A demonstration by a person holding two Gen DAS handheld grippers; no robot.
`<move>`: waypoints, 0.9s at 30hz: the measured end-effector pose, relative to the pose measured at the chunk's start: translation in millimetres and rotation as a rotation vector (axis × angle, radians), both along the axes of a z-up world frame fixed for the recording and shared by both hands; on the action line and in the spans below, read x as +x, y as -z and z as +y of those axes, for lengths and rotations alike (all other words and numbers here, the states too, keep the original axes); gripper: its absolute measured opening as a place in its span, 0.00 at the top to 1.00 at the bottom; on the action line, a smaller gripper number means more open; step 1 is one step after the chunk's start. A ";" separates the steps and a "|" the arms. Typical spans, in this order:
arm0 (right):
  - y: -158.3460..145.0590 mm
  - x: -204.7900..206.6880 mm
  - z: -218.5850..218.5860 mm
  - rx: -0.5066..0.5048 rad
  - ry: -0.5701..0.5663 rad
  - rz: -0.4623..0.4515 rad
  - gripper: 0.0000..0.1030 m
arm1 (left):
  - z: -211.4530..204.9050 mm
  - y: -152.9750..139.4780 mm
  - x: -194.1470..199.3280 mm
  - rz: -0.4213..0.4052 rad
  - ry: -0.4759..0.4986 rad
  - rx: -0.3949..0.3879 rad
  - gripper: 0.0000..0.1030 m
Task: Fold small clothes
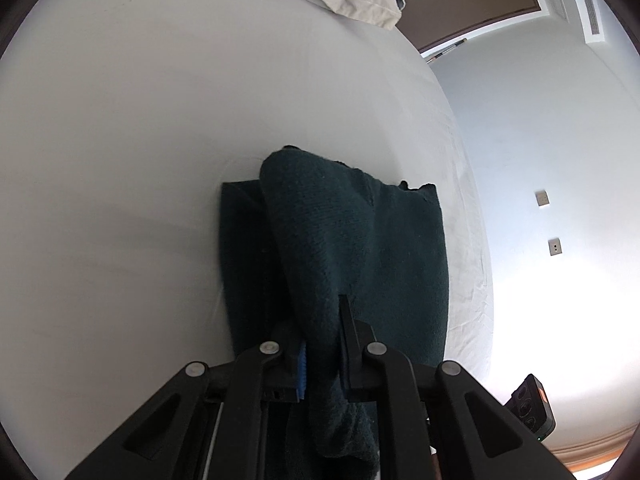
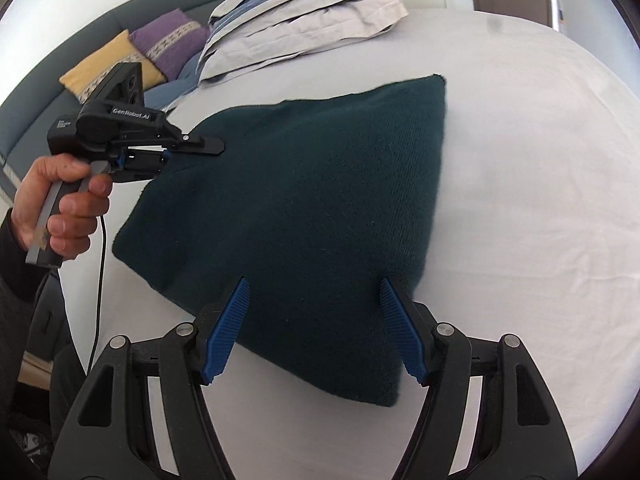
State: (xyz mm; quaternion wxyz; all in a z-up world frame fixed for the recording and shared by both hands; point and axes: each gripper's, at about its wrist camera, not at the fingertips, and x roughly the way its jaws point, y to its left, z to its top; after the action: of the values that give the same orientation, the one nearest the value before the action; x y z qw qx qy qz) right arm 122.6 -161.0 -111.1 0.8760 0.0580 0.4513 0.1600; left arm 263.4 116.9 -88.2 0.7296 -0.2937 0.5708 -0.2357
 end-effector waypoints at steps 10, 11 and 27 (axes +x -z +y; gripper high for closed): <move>7.3 -15.6 -7.4 -0.101 0.021 0.032 0.36 | -9.1 25.7 -3.6 0.019 -0.046 -0.059 0.79; 9.6 -18.1 -12.8 -0.098 0.029 0.041 0.37 | -7.8 23.1 -5.4 0.015 -0.056 -0.060 0.73; 23.1 -14.8 -18.6 -0.069 0.093 0.082 0.46 | -41.2 -0.7 -97.8 -0.331 0.093 0.438 0.78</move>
State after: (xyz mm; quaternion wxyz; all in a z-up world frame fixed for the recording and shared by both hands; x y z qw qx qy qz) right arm 107.8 -179.7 -134.2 0.8647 0.0550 0.4890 0.1010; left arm 165.6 75.7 -87.5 0.8476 -0.0599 0.4939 -0.1846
